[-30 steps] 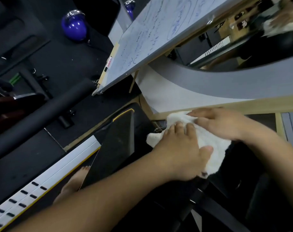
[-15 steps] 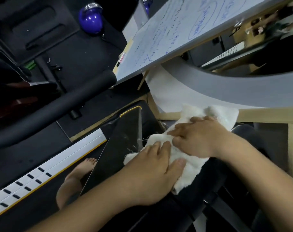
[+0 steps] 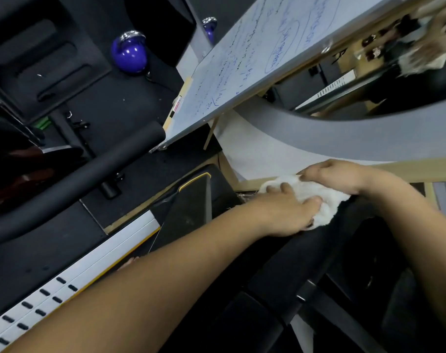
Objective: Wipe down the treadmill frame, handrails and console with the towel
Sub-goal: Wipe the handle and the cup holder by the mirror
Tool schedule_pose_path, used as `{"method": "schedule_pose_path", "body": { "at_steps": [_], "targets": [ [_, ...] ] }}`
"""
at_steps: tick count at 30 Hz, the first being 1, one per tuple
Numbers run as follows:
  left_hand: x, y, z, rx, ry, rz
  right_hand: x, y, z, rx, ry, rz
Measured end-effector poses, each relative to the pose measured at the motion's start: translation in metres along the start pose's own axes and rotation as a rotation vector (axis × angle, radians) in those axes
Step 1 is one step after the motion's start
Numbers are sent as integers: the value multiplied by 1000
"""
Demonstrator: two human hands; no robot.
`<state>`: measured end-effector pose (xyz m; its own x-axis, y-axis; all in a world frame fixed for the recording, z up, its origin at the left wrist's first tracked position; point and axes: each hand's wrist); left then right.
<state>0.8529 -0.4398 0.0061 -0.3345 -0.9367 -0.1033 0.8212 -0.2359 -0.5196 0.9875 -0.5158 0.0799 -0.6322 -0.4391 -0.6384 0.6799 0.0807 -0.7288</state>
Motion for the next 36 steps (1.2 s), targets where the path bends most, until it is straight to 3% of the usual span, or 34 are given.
{"method": "schedule_pose_path", "body": {
  "at_steps": [3, 7, 12, 14, 18, 23, 28, 32, 36],
  "targets": [
    [3, 19, 31, 83, 136, 62, 2, -15, 41, 83, 201, 95],
    [5, 46, 64, 255, 234, 159, 24, -36, 90, 212, 490, 361],
    [10, 60, 102, 453, 471, 138, 55, -46, 134, 278, 184, 480],
    [16, 64, 112, 488, 572, 143, 67, -41, 141, 326, 215, 505],
    [25, 65, 110, 522, 695, 179, 91, -44, 141, 320, 204, 750],
    [28, 27, 83, 614, 832, 208, 113, -64, 134, 268, 362, 1000],
    [35, 11, 77, 526, 911, 183, 128, -67, 117, 321, 382, 820],
    [35, 34, 94, 441, 866, 126, 98, -59, 122, 373, 431, 767],
    [30, 53, 104, 440, 815, 157, 66, -51, 125, 399, 494, 564]
  ]
}}
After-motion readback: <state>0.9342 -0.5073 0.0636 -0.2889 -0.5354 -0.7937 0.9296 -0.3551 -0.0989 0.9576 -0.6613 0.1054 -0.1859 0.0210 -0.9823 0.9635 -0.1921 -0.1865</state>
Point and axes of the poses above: each hand's wrist, its own y-axis towards the middle knuckle, its own x-axis out of the palm, z = x × y, and after that the axes turned 4 degrees about z, right-handed
